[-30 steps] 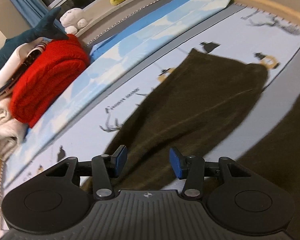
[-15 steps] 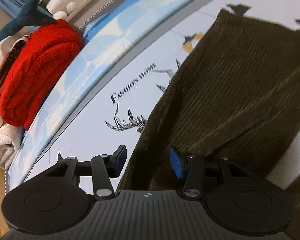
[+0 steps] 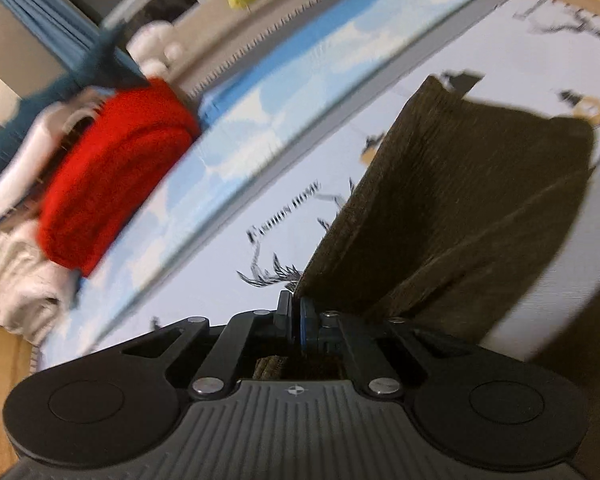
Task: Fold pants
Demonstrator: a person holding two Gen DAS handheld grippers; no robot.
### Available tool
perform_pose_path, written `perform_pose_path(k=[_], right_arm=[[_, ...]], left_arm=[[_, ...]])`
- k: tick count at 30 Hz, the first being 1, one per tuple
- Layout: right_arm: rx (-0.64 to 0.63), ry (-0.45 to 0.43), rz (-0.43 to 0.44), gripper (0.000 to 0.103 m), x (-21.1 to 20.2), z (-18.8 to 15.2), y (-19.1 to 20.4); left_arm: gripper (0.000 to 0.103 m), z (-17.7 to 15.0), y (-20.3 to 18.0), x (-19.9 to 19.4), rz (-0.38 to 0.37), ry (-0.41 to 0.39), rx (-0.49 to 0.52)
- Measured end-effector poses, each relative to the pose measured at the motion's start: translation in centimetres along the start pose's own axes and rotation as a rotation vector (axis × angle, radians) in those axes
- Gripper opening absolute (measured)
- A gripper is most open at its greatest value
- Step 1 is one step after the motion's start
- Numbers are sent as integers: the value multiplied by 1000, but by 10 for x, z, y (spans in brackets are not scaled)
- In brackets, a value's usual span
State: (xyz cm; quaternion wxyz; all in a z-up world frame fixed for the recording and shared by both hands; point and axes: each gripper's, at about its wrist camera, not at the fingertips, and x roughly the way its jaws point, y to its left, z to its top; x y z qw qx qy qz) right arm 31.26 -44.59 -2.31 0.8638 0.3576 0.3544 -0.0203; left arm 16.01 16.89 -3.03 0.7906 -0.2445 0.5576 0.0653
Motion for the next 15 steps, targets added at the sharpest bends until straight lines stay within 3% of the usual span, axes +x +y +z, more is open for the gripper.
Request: perform_pose_path(k=[4,8,10,14,15], right_arm=[[-19,1,47,2,-70,-22,-23],[-33,87,59,2,-116,-54,-58],[-85,179,21,3,-124,-73,-71],[-239,490,-116,5,-104,-112,-98],[-271,520,-152,7,-101,-115,-102]], left_arm=[[11,-11,4,-25,2,-53,53],[10,-28,6,-46,31,-103,160],[10,-35,10,-46,58,-90,192],[10,-41,18,-31,130,-9,239],[10,-41,19,-25,138,14,233]])
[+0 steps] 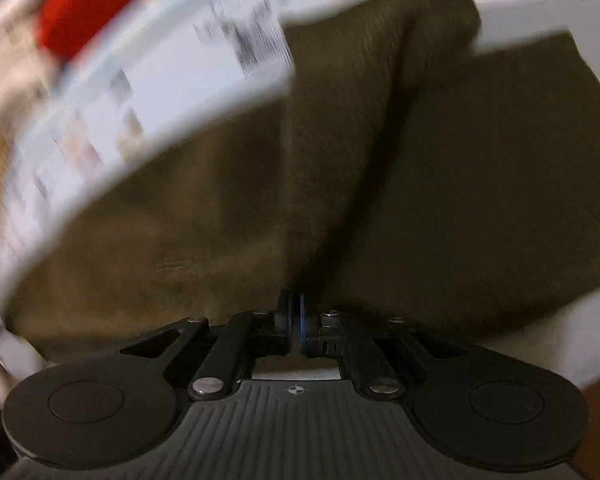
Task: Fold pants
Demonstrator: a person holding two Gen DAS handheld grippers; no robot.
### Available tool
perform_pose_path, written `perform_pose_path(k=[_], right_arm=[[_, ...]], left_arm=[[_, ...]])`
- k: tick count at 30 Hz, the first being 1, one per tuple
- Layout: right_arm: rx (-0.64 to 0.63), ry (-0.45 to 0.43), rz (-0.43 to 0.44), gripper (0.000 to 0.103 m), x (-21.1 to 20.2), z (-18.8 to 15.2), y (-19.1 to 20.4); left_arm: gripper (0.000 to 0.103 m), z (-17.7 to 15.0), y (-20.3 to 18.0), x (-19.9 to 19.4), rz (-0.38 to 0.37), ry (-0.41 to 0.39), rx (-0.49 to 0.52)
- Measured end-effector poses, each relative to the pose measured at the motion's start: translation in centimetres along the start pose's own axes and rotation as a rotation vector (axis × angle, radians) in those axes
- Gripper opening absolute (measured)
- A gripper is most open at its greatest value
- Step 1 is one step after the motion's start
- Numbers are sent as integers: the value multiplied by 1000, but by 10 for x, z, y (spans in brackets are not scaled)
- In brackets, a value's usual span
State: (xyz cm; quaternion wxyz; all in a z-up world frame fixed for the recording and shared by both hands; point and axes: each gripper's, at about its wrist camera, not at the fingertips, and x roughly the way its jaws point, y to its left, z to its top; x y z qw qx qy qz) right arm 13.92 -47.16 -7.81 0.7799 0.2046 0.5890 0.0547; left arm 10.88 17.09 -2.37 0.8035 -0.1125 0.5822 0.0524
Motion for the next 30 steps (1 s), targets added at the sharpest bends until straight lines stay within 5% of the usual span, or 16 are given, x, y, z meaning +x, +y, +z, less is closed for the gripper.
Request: perform_pose_path(k=[4,6,8,10,20,21,22,23,27,30], right_arm=[[-43,-164,-59,7,-21,22,-1],[-72,-286,-89,18,-30,40,8],[-94,-364,-122,46,-28,59,19],[-109,-403,-143,52,-17,79,31],[-459,-240,-411,50,89,129,81],[-481,-229,-426,45,92,128,83],[-481,-238,-429,19,92,126,82],[-452,-255,-422,9,84,126,79],[-92,-518,-322,8,8,131,38],[147,-721,-230,6,-59,101,-6]], left_arm=[[15,5,5,10,8,22,-56],[25,10,11,16,-6,41,-130],[34,13,17,21,-17,55,-184],[39,16,20,26,-17,68,-218],[41,23,23,39,-5,110,-247],[41,23,23,40,-4,110,-245],[40,23,23,41,-2,109,-239],[39,23,22,40,0,104,-234],[17,20,21,32,-3,57,-221],[13,15,17,18,-7,-4,-191]])
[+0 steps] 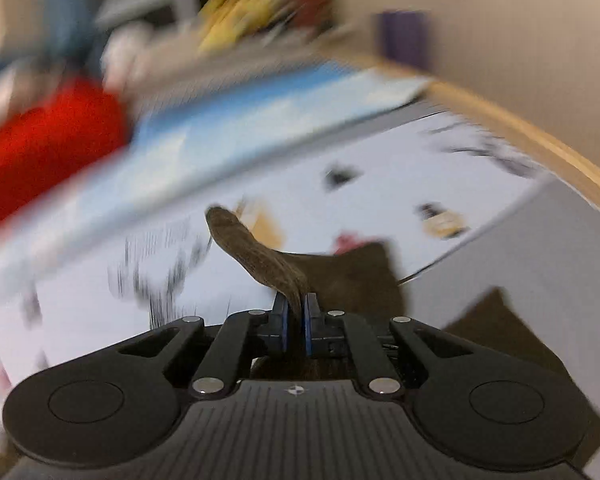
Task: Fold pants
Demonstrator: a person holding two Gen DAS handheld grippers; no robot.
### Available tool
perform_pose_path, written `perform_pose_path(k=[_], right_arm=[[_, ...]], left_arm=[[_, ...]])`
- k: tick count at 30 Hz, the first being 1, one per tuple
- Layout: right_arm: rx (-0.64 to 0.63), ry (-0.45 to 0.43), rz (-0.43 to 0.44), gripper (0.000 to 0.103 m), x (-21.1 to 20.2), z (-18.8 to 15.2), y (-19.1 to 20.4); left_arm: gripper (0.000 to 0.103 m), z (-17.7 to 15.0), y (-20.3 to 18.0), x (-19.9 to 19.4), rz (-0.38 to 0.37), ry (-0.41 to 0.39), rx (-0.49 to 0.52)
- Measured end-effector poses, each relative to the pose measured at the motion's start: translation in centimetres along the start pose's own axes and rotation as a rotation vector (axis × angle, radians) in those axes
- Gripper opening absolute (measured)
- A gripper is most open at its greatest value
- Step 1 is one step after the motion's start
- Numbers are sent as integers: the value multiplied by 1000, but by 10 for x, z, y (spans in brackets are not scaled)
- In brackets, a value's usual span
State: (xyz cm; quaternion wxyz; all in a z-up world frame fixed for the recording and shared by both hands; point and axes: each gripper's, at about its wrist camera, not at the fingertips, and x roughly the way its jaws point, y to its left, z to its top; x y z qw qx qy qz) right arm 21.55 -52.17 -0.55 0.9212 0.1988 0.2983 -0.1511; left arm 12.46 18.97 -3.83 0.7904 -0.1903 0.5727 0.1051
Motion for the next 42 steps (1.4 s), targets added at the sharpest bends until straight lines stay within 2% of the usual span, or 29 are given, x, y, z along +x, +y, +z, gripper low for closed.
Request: perform_pose_path(k=[2,5,7,11,12,14,15,16,17,18,19,23,24,25,26,27,28,31,33,34,36,38,40,42], right_arm=[[135,-44,9,6,-33,-2,-40],[268,-19,-1,3,-64,-19,-91],[338,63,-7,3,-73,-37,-125],[424,329,-57,4,-61,-84,-182],[462,366,-59,4,-57,-91,-193],[518,365,-77,8,-57,-98,-215],[536,340,-94,8,-57,-95,-226],[554,322,-104,11,-58,-92,-233],[584,302,-112,23,-57,-90,-242],[619,286,-117,31,-54,-88,-250],[656,278,-118,39,-51,-88,-257],[677,302,-148,38,-29,-89,-261],[674,302,-154,35,-24,-88,-258],[666,294,-167,18,-22,-86,-257],[647,280,-181,6,-23,-83,-254],[621,259,-180,5,-25,-79,-251],[583,217,-177,4,-32,-72,-246],[487,58,-131,3,-53,-53,-231],[469,29,-162,3,-62,-54,-231],[473,59,-198,3,-59,-58,-235],[525,177,-265,3,-44,-73,-250],[570,278,-283,3,-29,-88,-264],[541,282,-267,3,-28,-91,-265],[491,278,-289,9,-34,-87,-259]], left_arm=[[12,-5,0,-10,-13,-35,18],[12,-10,3,-20,-42,-58,19],[11,-14,6,-20,-41,-46,18],[11,-24,2,-11,-10,4,68],[11,-25,2,-9,-5,11,72],[13,-23,6,-6,-14,24,51],[19,-22,10,-4,-21,30,19],[30,-20,15,-1,-29,39,-18],[36,-18,19,0,-40,44,-53],[44,-17,22,2,-48,44,-80],[45,-15,23,2,-49,41,-93],[45,-10,27,12,-30,64,-136],[44,-10,27,14,-25,68,-139],[42,-10,27,15,-23,68,-138],[37,-9,26,14,-17,63,-131],[24,-9,25,13,-12,52,-122],[16,-10,26,9,-21,34,-122],[12,-15,27,-15,-66,-57,-96],[12,-21,29,-19,-64,-66,-76],[12,-24,33,-14,-54,-35,-75],[13,-28,38,1,-16,38,-62],[16,-31,39,10,-4,81,-21],[31,-31,40,10,6,95,-3],[49,-29,44,3,32,85,-27]])
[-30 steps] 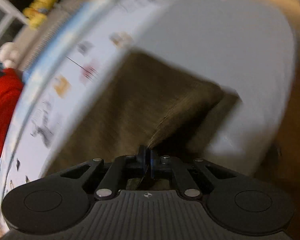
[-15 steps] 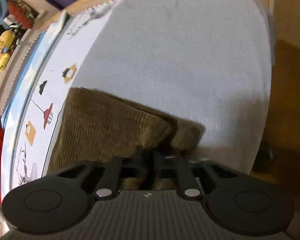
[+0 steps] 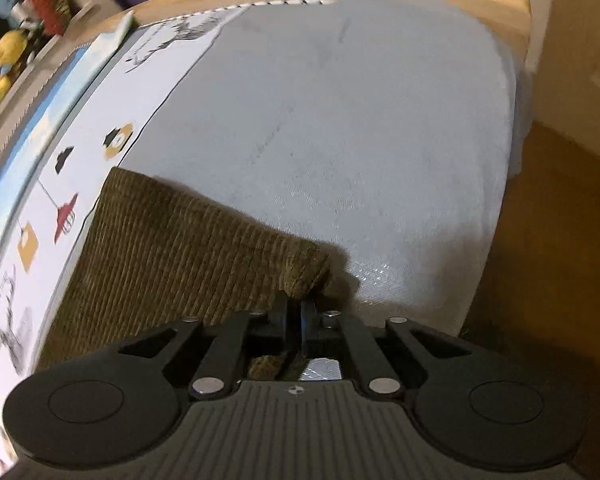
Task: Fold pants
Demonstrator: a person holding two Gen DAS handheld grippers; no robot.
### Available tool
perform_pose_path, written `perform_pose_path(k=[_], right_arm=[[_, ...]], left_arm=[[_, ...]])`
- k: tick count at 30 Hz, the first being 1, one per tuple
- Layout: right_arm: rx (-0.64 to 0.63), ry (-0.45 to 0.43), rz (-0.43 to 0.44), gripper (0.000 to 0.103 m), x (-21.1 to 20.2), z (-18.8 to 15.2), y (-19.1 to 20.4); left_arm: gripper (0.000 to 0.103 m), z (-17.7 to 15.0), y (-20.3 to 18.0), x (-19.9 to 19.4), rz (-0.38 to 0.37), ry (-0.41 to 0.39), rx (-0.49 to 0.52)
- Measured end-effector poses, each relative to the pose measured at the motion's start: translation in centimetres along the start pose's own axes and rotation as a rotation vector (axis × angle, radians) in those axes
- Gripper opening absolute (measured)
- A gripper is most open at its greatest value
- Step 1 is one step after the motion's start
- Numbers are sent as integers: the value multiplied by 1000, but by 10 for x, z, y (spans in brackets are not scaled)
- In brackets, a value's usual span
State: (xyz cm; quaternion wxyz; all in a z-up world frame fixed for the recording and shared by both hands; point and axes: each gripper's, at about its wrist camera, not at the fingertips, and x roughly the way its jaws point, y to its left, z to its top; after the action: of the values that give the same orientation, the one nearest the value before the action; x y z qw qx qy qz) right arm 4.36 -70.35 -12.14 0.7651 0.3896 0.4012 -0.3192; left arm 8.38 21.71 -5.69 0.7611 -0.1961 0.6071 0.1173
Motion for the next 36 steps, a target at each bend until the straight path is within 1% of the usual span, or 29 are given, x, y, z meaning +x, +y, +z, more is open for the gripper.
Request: perform_pose_path(k=[1,2,3,4,5,7,8,9,11,12,13,14,15,16,17,18,19,20,21,22,24,25,26,27,28,29,31,33,36], right_arm=[[-5,-16,-19,14,-8,-2,3],[-9,-47,-55,17,-16,-2,5],[-24,-98,-90,17,-27,-3,9],[-45,-144,-103,19,-38,-2,12],[-72,-188,-95,19,-46,-2,16],[-143,-253,-25,19,-60,-7,28],[-192,-259,23,19,-62,-11,36],[-240,-238,69,19,-60,-14,43],[-304,-114,142,19,-44,-21,54],[-326,-18,145,19,-29,-26,57],[-343,57,105,19,-15,-30,58],[-362,125,35,20,-1,-35,58],[-382,176,-23,19,10,-40,55],[-391,169,-26,19,10,-39,55],[-383,150,-34,19,6,-37,59],[-381,127,-52,19,2,-36,64],[-395,97,-66,22,-4,-36,72],[-415,58,-44,22,-12,-36,82],[-440,11,2,22,-21,-37,94],[-475,-37,56,22,-32,-41,108],[-563,-104,154,33,-49,-50,142],[-604,-125,197,41,-56,-56,155],[-650,-139,244,42,-60,-63,172],[-694,-142,286,42,-63,-71,190],[-741,-140,326,41,-66,-82,208],[-782,-137,363,37,-69,-93,226],[-839,-115,436,36,-71,-112,259],[-902,-81,512,36,-74,-133,294],[-1026,-1,620,36,-81,-173,343]], left_arm=[[50,1,1,-6,19,-28,2],[50,2,-1,-13,39,-65,19],[50,2,-5,-21,66,-112,44],[50,1,-10,-29,91,-158,64],[50,0,-16,-36,110,-209,84],[49,0,-25,-45,115,-274,130],[49,-2,-31,-46,111,-300,148],[48,-2,-35,-48,102,-318,172],[46,-2,-45,-47,77,-345,221],[44,-1,-50,-44,45,-347,242],[38,0,-51,-39,-1,-324,253],[36,2,-49,-30,-37,-273,250],[32,1,-44,-18,-41,-202,255],[16,1,-41,-1,-2,-117,264],[4,-1,-35,14,50,-49,260],[2,-2,-32,18,60,-34,254],[2,-1,-32,16,53,-39,260],[2,0,-34,11,50,-50,269],[3,0,-35,5,41,-68,263],[8,0,-36,-2,17,-98,259],[12,0,-43,-14,-27,-165,291],[12,1,-46,-14,-31,-177,309],[14,1,-49,-10,-18,-164,319],[17,2,-48,-1,19,-125,327],[14,1,-45,11,55,-73,330],[13,0,-42,16,55,-52,325],[14,0,-42,14,49,-58,341],[14,2,-37,14,27,-54,317],[13,4,-30,13,2,-49,303]])
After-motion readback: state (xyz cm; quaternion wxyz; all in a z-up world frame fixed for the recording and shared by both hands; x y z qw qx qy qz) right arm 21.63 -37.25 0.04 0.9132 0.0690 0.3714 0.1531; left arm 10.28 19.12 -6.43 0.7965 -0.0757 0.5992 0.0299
